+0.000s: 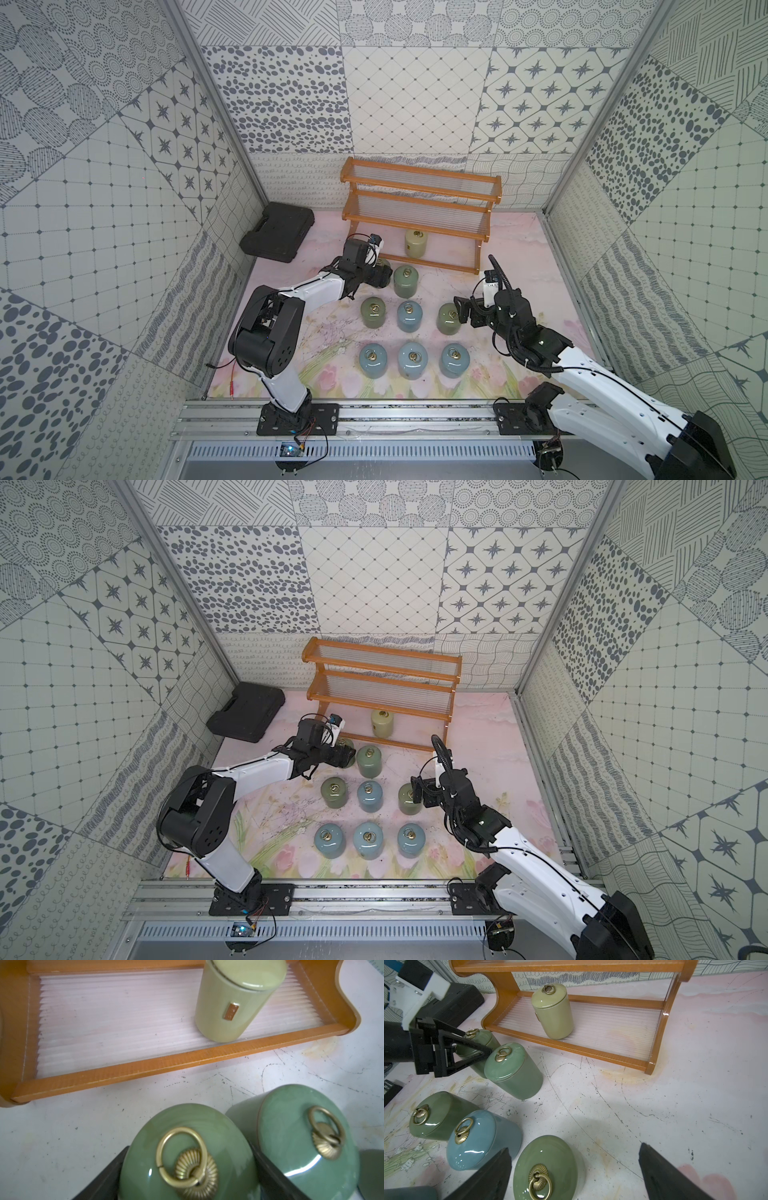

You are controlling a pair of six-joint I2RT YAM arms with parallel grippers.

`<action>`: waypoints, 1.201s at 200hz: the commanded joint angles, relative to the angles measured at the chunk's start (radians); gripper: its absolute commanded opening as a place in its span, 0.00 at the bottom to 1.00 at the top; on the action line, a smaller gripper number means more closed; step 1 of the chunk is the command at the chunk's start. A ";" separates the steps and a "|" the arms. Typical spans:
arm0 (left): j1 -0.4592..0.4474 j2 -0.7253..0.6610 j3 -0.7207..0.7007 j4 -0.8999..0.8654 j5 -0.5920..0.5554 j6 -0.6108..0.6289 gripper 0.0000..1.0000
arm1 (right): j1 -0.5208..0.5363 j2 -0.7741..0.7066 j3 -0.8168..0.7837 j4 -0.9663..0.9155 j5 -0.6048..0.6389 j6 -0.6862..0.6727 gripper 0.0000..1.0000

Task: Remove the tea canisters from the shelf
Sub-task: Place the tea canister at the center of the board.

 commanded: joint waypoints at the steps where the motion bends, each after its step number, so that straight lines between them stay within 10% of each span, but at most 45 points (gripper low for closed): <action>1: -0.018 -0.039 -0.025 0.046 -0.066 0.013 0.70 | -0.004 0.000 -0.013 0.056 -0.010 0.007 0.99; 240: -0.019 -0.090 -0.126 0.033 -0.110 -0.049 0.81 | -0.003 -0.007 -0.040 0.066 -0.012 0.020 0.99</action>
